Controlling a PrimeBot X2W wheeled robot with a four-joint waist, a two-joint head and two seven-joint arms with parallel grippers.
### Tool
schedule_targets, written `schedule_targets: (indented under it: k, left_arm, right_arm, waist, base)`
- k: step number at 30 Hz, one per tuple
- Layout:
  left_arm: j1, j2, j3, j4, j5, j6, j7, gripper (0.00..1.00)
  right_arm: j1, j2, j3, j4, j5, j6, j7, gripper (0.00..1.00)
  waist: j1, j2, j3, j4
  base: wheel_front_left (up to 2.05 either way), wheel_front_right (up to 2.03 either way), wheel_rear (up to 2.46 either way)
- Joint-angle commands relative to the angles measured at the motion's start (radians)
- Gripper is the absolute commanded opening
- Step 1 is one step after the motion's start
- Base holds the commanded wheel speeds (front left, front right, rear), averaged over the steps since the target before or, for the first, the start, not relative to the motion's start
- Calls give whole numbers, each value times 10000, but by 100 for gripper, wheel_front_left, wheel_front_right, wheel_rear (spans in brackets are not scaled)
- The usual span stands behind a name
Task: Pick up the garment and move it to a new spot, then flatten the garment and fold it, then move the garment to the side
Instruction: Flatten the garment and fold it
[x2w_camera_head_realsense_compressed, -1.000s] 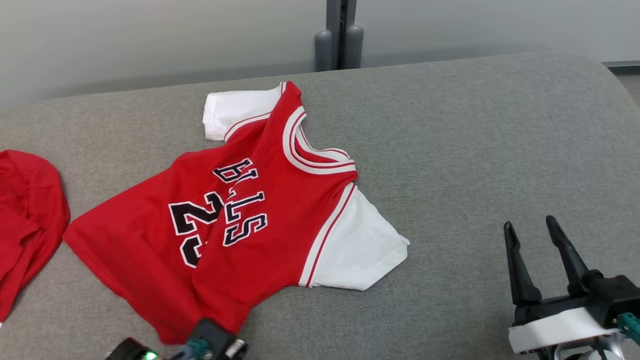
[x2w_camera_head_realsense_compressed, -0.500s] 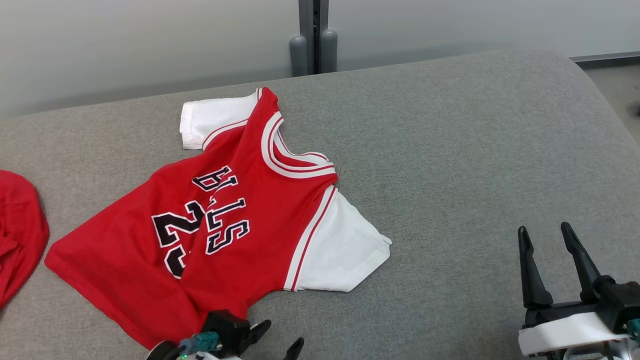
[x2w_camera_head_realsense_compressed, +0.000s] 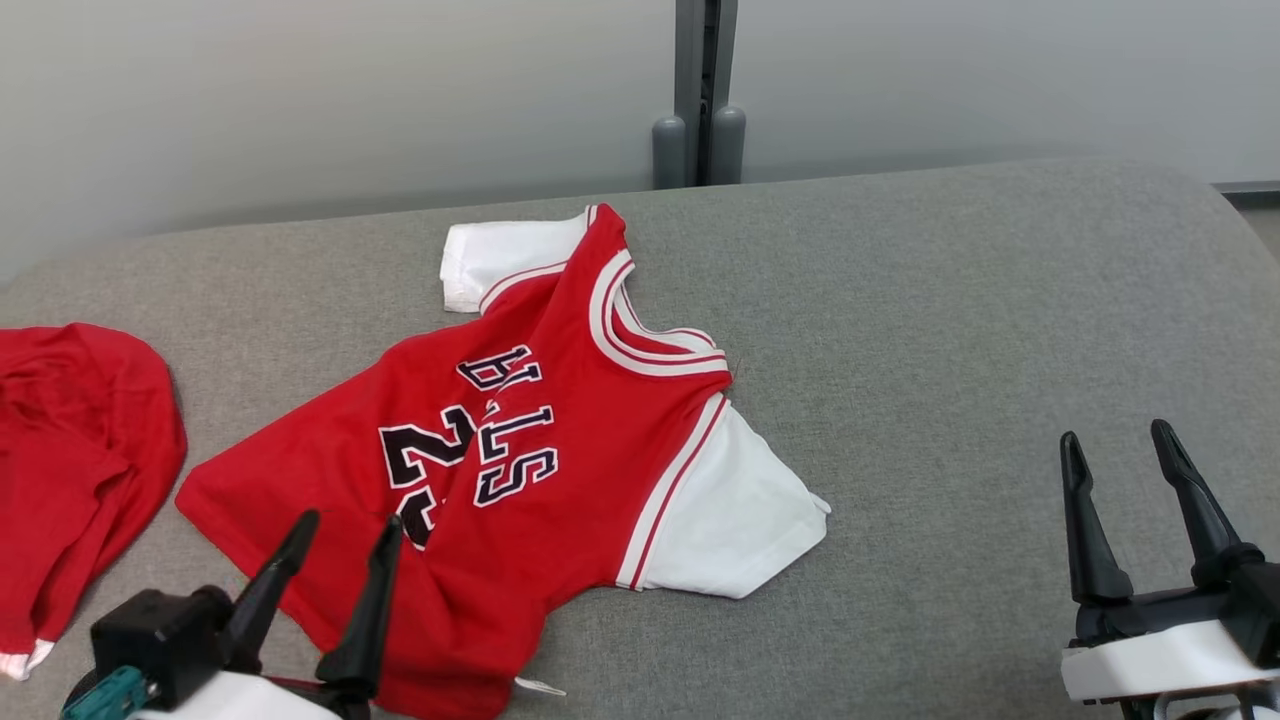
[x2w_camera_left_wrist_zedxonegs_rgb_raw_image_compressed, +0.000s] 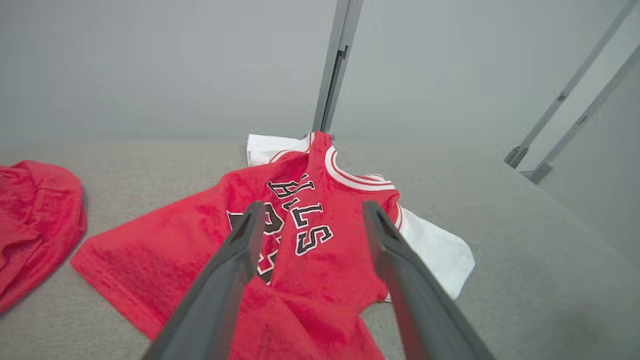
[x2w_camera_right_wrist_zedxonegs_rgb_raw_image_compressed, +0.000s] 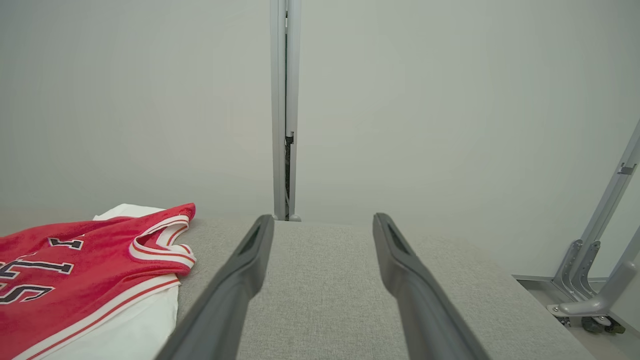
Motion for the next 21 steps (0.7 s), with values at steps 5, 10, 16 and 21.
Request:
schedule_targets:
  k: [5,10,16,21]
  left_arm:
    - [420,-596,611,1308,148,235,-1961,100]
    - [674,-815,724,2925,556,109,-3624,100]
    - [353,-1250,1171,5063,1271,-476,-4574,100]
    - [502,-1985,2196,5230,2596,-1032,-4573,100]
  right_arm:
    - [250,-51,16,-122,-175,3,-7,100]
    - [507,-57,51,-45,-113,1,-5,100]
    - [836,-54,103,310,13,1,-5,100]
    - [995,-53,65,669,56,1,-6,100]
  waist:
    - [0,0,-408,327]
    - [0,0,-703,538]
    - [0,0,-994,867]
    - [0,0,-1079,1036]
  base:
    - [0,0,0]
    - [0,0,0]
    - [0,0,0]
    - [0,0,0]
